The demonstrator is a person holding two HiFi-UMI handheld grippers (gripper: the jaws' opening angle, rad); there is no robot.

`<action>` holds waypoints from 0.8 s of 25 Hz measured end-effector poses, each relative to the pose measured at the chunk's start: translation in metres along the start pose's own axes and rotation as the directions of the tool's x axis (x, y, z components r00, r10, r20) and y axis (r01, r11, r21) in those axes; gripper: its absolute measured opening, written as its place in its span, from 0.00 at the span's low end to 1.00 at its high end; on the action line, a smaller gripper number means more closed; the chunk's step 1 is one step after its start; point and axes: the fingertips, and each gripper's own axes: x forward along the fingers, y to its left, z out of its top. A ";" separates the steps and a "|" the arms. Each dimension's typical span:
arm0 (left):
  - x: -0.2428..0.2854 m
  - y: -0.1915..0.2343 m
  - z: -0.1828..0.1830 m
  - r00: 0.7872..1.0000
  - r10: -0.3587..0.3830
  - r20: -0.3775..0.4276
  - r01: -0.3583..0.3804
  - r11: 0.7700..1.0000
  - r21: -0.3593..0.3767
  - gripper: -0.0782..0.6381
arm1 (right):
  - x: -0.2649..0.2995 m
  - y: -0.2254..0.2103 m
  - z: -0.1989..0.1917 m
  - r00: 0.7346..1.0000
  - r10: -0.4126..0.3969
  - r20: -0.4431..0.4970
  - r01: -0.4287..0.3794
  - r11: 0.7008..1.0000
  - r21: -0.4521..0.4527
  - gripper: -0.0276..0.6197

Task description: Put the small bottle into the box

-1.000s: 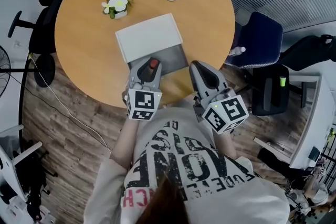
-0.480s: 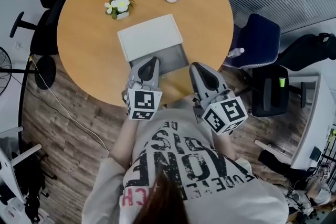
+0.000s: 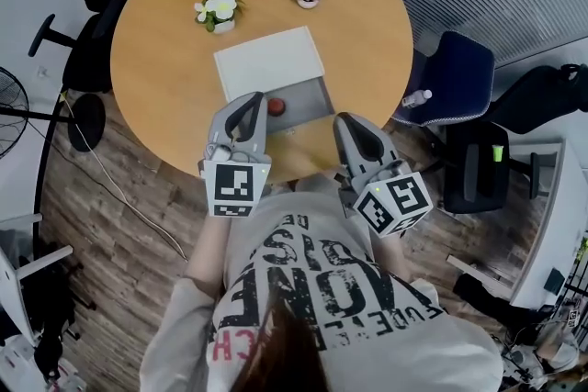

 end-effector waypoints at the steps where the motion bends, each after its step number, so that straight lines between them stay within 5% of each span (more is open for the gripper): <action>1: -0.003 0.002 0.008 1.000 0.010 0.015 -0.010 1.000 0.001 0.12 | 0.000 0.000 0.000 1.000 0.006 0.001 -0.006 1.000 0.000 0.07; 7: -0.026 0.007 0.061 0.990 0.088 0.107 -0.089 0.996 0.003 0.12 | -0.006 -0.001 0.005 0.998 0.063 0.012 -0.063 0.998 -0.011 0.07; 20: -0.089 -0.039 0.147 0.932 0.300 0.204 -0.289 0.954 -0.083 0.12 | -0.058 -0.020 0.043 0.977 0.207 0.044 -0.203 0.977 -0.069 0.07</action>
